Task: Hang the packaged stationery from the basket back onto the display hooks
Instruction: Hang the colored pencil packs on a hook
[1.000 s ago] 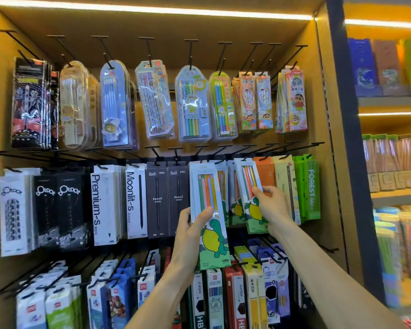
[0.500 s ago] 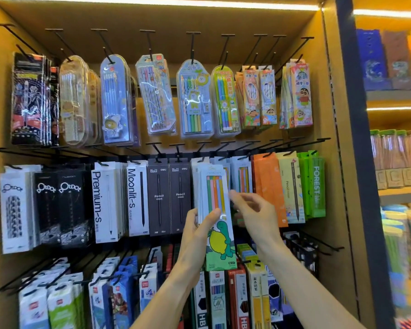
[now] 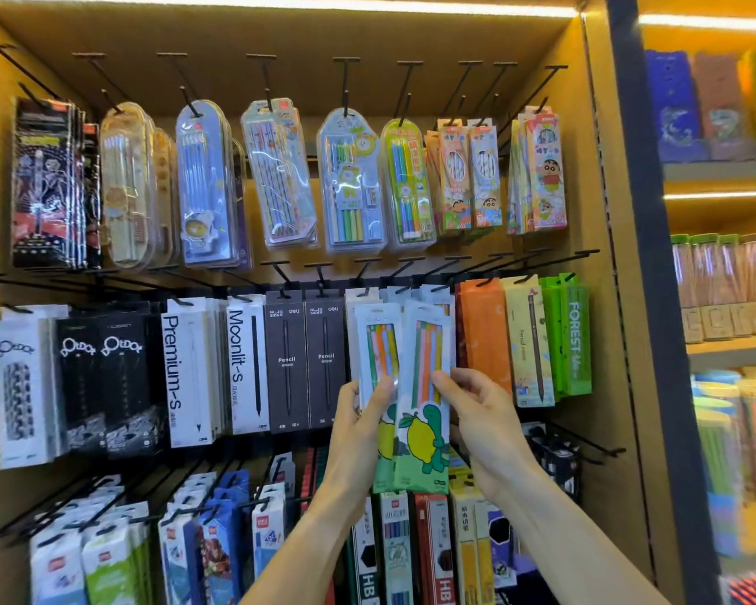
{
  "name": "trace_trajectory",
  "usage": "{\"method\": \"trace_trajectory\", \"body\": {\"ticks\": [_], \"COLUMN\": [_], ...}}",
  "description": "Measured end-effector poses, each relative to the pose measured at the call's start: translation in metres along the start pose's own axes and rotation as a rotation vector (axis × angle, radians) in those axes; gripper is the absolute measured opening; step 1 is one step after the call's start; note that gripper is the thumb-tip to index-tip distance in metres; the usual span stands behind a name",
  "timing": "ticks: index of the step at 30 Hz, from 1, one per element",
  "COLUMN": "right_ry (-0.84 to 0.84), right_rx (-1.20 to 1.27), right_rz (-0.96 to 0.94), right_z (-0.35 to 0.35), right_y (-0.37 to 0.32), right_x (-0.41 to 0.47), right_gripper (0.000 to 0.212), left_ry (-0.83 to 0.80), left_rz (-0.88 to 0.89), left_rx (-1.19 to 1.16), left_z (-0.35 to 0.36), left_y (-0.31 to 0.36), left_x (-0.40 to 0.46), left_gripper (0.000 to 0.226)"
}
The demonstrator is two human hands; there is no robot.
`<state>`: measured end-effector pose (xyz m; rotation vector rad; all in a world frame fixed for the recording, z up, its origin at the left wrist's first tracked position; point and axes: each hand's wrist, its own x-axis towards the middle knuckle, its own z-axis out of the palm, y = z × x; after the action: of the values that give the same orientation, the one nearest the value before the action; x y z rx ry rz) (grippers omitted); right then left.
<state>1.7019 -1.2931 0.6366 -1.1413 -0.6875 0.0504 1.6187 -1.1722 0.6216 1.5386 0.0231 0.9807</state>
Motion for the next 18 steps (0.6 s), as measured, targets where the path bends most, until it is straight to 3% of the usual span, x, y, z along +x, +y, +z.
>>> {"method": "trace_trajectory", "body": {"ticks": [4,8,18], "right_ry": [0.090,0.207,0.280], "right_rx": [0.021,-0.073,-0.274], "right_rz": [-0.097,-0.176,-0.087], "right_z": [-0.015,-0.026,-0.018], "right_y": [-0.016,-0.031,-0.015], "right_x": [0.021,0.054,0.102], "right_gripper": [0.022,0.032,0.030], "left_ry": [0.021,0.026,0.044], "left_rz": [-0.029,-0.045,-0.048], "left_rx": [-0.019,-0.062,-0.045], "left_z": [-0.002,-0.002,0.000], "left_y": [0.003,0.002,-0.003], "left_x": [0.008,0.016,0.023], "left_gripper": [0.053,0.070,0.068]}}
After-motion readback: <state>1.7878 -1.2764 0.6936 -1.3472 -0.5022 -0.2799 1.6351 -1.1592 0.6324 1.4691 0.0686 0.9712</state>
